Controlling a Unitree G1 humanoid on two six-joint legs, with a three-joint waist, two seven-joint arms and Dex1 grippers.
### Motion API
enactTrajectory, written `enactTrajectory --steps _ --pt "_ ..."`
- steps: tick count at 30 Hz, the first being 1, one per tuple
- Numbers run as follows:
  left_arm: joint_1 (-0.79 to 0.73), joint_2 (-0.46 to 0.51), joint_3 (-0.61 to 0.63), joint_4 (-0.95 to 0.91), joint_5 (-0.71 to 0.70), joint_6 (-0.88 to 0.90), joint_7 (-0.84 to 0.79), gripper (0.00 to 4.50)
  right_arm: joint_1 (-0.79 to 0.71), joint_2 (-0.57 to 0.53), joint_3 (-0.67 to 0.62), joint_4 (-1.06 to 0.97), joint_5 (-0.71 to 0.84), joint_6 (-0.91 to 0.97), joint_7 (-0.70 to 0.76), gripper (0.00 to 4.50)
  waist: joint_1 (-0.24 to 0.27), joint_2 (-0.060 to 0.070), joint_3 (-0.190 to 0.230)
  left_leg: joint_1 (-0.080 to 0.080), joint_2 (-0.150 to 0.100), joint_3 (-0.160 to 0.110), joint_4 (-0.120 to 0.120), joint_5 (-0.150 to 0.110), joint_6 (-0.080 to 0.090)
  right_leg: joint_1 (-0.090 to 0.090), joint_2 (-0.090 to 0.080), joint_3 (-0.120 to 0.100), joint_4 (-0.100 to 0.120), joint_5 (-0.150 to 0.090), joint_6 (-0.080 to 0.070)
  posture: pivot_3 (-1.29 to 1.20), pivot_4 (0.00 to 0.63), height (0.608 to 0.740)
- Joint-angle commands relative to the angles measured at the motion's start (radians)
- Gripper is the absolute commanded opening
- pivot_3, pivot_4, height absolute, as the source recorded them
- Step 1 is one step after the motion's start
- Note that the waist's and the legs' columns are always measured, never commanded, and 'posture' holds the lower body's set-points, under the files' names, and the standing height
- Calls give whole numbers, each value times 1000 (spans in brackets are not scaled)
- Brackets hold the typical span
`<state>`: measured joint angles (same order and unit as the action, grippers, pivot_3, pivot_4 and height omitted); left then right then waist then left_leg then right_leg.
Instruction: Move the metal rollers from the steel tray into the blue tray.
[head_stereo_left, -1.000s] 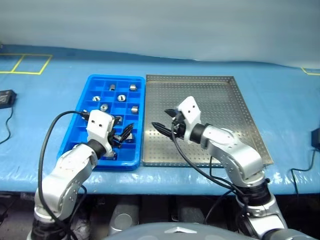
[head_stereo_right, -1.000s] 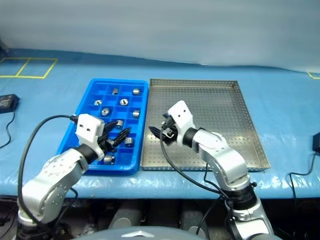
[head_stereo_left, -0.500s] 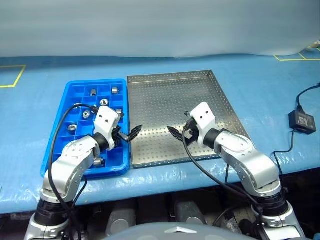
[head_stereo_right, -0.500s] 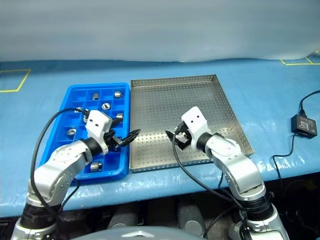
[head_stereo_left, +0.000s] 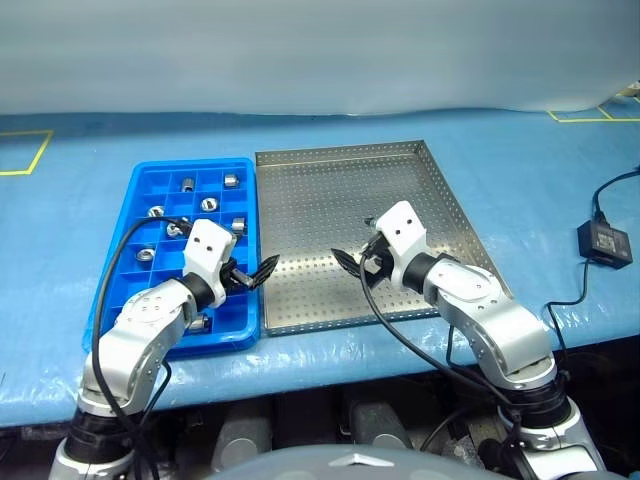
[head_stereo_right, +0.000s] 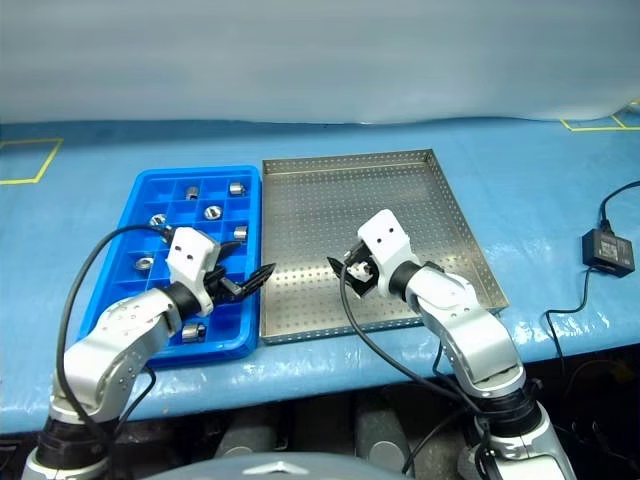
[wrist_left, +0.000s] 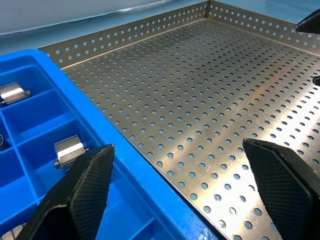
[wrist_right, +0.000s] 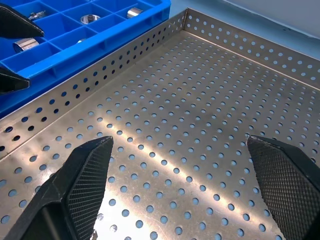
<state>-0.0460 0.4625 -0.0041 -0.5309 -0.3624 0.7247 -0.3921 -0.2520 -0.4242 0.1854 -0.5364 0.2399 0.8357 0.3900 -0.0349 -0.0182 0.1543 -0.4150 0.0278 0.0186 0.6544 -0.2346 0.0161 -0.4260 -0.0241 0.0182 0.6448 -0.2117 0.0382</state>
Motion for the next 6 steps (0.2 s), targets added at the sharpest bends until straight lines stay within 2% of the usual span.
enactTrajectory --steps 1,6 --pt "-2 -2 25 -52 2 -24 8 4464 -13 0 -15 -21 -6 -32 3 4500 0 0 0 0 0 0 0 0 0 0 0 0 0 0 0 -41 150 740" --pt "-8 -6 14 -47 15 -40 10 4464 -16 8 -19 -17 -9 -38 -5 4500 0 0 0 0 0 0 1 0 0 0 0 0 0 0 0 -40 150 740"
